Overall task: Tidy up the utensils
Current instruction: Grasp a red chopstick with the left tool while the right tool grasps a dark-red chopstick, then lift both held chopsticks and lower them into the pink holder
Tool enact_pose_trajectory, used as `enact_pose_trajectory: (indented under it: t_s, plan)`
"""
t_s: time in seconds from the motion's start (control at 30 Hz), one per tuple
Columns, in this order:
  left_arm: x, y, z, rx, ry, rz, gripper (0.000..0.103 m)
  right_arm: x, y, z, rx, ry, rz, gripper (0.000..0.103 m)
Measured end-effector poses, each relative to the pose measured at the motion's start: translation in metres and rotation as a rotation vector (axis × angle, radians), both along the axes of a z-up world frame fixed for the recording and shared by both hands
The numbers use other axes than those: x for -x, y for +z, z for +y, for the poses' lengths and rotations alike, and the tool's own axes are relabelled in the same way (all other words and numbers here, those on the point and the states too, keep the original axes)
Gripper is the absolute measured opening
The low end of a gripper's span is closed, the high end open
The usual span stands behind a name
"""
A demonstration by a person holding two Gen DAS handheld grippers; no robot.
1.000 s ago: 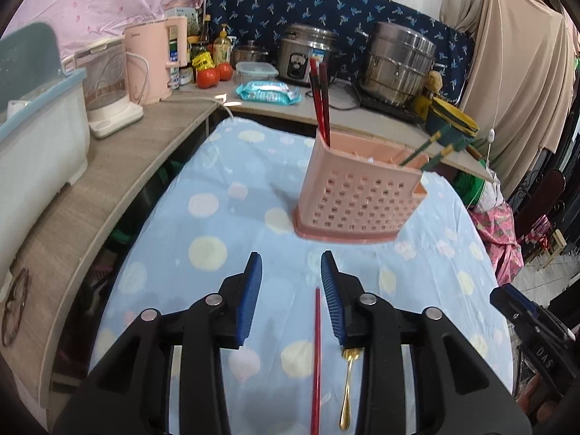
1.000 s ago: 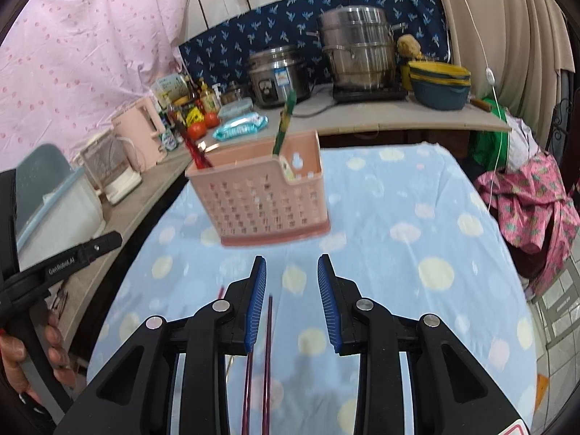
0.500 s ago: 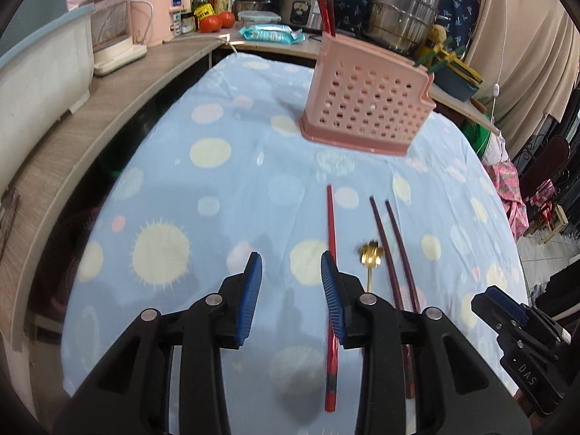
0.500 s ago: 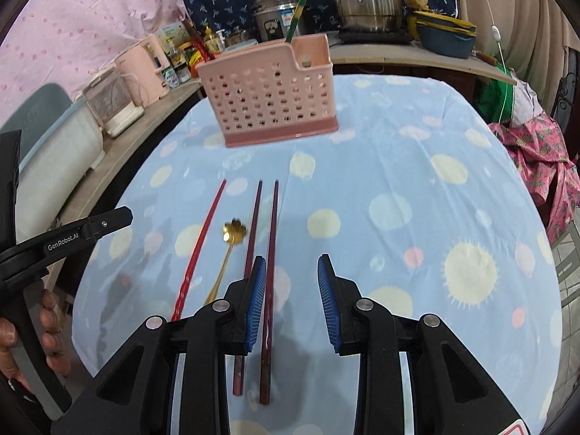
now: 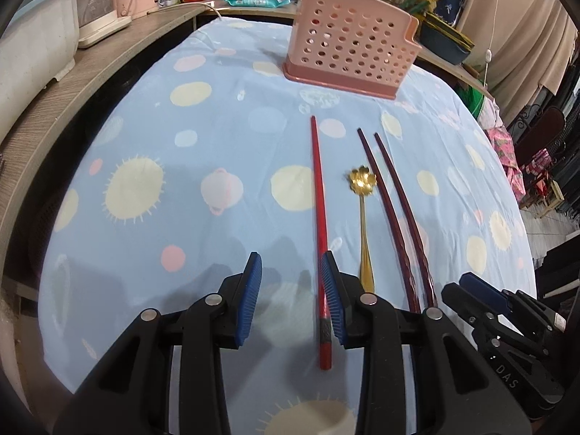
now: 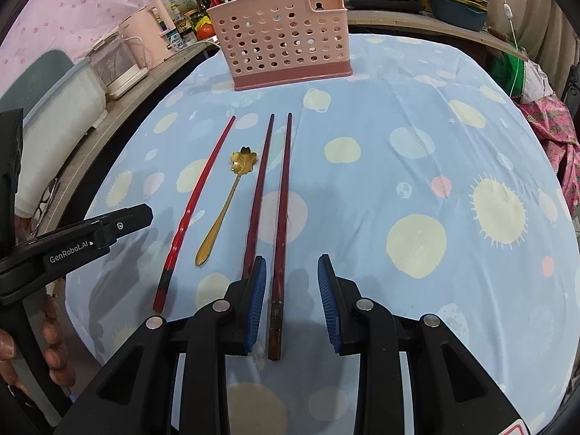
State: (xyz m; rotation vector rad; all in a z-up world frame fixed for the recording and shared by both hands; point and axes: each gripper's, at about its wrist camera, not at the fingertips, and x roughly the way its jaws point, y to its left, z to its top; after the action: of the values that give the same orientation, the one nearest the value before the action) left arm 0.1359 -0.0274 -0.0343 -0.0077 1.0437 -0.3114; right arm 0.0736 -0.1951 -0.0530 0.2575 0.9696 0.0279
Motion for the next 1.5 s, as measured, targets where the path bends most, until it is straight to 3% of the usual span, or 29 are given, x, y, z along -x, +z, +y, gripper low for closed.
enact_pose_trajectory:
  t_s: [0.43, 0.6, 1.03, 1.07, 1.23, 1.5]
  plan:
    - [0.019, -0.013, -0.002, 0.007, -0.023, 0.045, 0.035, 0.006, -0.016, 0.012, 0.006, 0.026, 0.038, 0.024]
    - [0.027, -0.018, -0.007, 0.002, -0.041, 0.055, 0.040, 0.010, -0.020, 0.010, 0.010, 0.018, 0.042, 0.018]
    - [0.034, -0.026, -0.012, -0.004, -0.059, 0.053, 0.039, 0.014, -0.022, 0.010, 0.027, 0.008, 0.039, 0.010]
    - [0.034, -0.027, -0.012, 0.000, -0.058, 0.053, 0.038, 0.015, -0.022, 0.009, 0.028, 0.007, 0.039, 0.009]
    - [0.030, -0.028, -0.006, 0.041, -0.052, 0.070, 0.010, 0.014, -0.023, 0.008, 0.022, 0.005, 0.040, 0.007]
    - [0.026, -0.014, -0.001, 0.036, -0.031, 0.030, 0.007, 0.012, -0.018, 0.005, 0.009, 0.008, 0.038, 0.007]
